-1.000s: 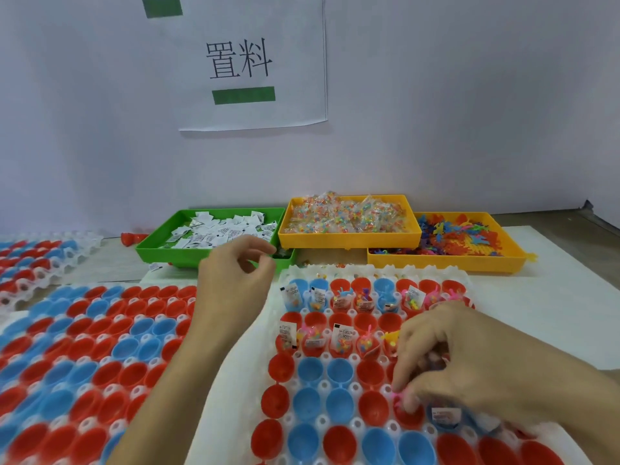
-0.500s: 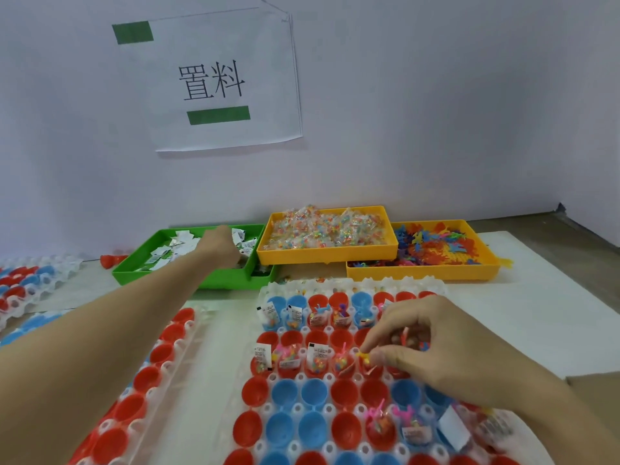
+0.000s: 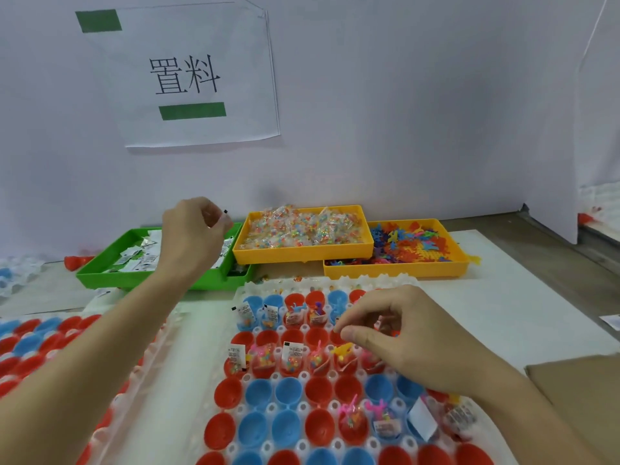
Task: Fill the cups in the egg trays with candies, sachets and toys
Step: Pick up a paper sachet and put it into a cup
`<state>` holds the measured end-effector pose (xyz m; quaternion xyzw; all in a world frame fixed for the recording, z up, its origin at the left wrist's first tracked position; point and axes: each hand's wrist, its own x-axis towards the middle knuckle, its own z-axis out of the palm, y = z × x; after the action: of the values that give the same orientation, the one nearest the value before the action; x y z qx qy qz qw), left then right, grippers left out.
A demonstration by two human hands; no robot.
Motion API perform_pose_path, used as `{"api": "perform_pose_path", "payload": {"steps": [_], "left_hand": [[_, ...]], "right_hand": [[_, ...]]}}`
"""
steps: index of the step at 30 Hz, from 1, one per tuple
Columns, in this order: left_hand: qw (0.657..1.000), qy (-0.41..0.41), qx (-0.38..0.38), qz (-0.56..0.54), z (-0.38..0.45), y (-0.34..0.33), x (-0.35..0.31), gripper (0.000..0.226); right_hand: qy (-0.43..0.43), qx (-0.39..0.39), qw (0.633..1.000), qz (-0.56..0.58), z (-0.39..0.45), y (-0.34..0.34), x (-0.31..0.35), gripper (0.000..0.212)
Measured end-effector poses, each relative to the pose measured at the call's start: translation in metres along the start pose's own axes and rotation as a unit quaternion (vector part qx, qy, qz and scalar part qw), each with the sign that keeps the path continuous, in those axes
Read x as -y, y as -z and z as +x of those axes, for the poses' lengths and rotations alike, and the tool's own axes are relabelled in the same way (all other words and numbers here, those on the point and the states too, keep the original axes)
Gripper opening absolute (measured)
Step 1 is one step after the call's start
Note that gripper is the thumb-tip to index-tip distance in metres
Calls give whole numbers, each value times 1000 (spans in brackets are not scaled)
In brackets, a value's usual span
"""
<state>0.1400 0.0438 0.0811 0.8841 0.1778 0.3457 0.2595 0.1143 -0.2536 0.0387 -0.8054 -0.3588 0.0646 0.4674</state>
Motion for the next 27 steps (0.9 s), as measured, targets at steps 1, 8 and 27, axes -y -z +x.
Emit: {"api": "perform_pose_path", "payload": {"steps": [1,8,27], "left_hand": [[999,-16,-7,-32,-17,4,-9,13],[929,-73,223,-286,-139,7,-54,15],[931,-59,193,-305,-166,6,-36,16]], "right_hand": [[-1,-9,1000,-1,0,-1,0,10],[11,-33,999,33,0,-11,4,28],[27,-62,997,21,2,-22,11,5]]}}
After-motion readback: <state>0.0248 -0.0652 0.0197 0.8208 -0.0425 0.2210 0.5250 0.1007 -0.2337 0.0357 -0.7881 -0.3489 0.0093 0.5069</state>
